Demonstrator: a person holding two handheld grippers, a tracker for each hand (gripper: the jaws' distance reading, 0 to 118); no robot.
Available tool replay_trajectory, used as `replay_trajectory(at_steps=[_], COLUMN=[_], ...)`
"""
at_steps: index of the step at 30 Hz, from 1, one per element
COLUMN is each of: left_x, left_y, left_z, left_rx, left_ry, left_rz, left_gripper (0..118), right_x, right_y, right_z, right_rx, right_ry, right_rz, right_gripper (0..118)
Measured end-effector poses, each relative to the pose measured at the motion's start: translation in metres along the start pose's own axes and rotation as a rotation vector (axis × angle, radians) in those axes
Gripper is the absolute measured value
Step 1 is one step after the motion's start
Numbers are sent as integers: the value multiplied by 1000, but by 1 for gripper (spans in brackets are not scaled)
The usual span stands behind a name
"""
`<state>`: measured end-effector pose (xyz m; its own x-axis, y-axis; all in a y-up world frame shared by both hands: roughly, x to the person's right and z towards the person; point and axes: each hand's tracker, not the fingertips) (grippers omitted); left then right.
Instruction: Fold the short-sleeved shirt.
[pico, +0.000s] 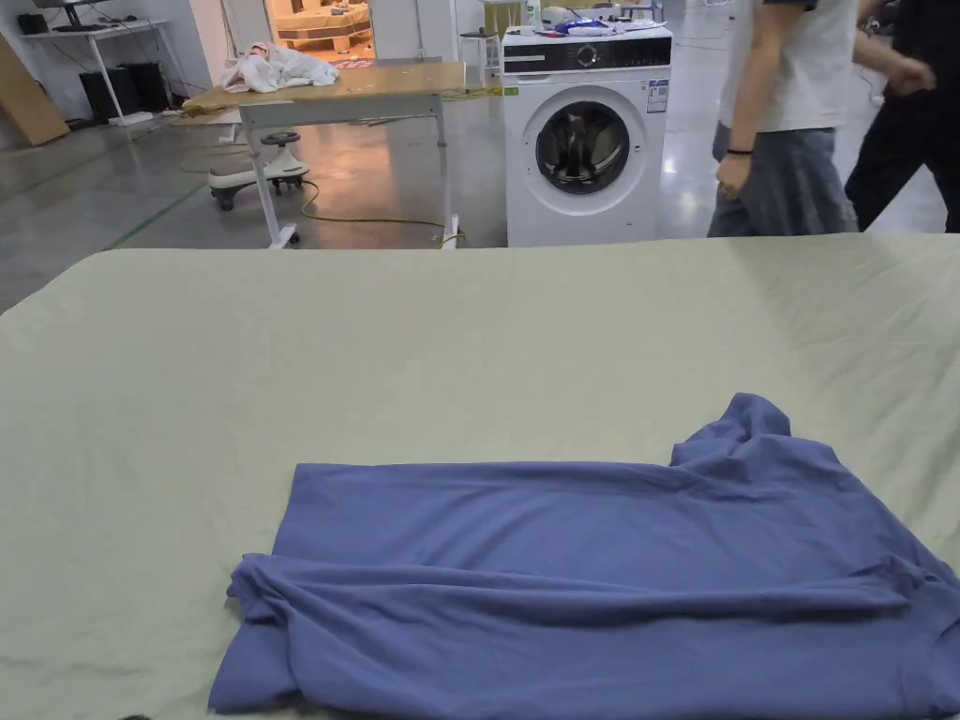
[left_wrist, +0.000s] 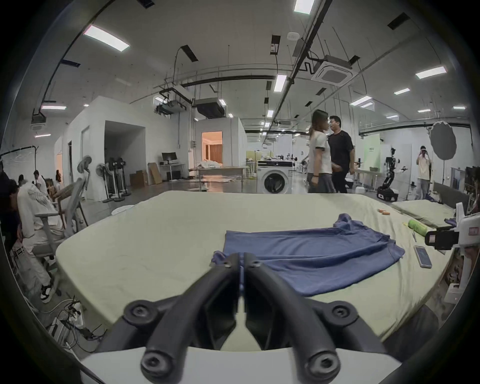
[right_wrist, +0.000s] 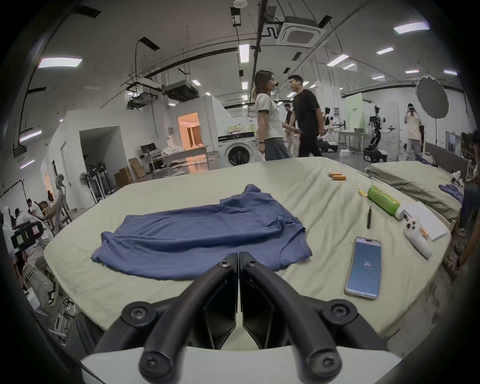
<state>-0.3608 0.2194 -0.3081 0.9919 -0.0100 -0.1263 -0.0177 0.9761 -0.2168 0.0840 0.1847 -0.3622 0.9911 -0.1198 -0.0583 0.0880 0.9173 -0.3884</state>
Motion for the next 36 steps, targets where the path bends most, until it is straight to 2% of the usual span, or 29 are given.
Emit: replay_trajectory(at_steps=[5,10,12,13,14,15,16,20,23,25,26,28,32,34,35,36], left_x=[4,-1,-7,-11,-16,-22,-28,-51,-60,-65,-67,-68,-63,-53,-45,-38], left_y=[-3,-7,-6,-7,-9,-12,-17,-38,-57,-67,-70,-76,-70,-70,-70,-71], left_z=[6,-21,-38,-51,-65,-81,-97,-171,-223,-244,-253,-258,-257,-260,-260,-262], left_rx=[-61,-138,-154,-212,-247,-266,-288,-403,-515,-551,-593,-614,-627,-648,-653,-664], left_ry=[-45,-71,-50,-61,-68,-70,-84,-112,-50,-15,-26,-53,-42,-59,-55,-50], left_rz=[17,4,31,43,55,79,108,224,137,126,154,234,127,28,-7,-48], left_gripper=[0,0,20,26,26,43,55,59,58,55,45,40,14,7,5,5], right_x=[-9,-7,-5,-2,0,2,2,7,11,12,14,18,23,25,27,29], right_y=[-8,-7,-7,-9,-11,-12,-12,-17,-18,-18,-19,-21,-21,-13,-6,2], right_z=[12,6,5,6,6,4,3,1,2,5,5,4,-9,-24,-34,-46], right_rx=[8,-16,-23,-22,-19,-27,-42,-77,-92,-100,-104,-116,-165,-181,-177,-174], right_ry=[3,24,27,26,25,28,31,17,15,2,-4,-15,-17,-31,-37,-50], right_rz=[38,49,40,34,26,13,2,-7,-13,-16,-17,-25,-45,-44,-35,-28], right_gripper=[0,0,0,0,0,0,0,0,0,0,0,0,0,0,13,38])
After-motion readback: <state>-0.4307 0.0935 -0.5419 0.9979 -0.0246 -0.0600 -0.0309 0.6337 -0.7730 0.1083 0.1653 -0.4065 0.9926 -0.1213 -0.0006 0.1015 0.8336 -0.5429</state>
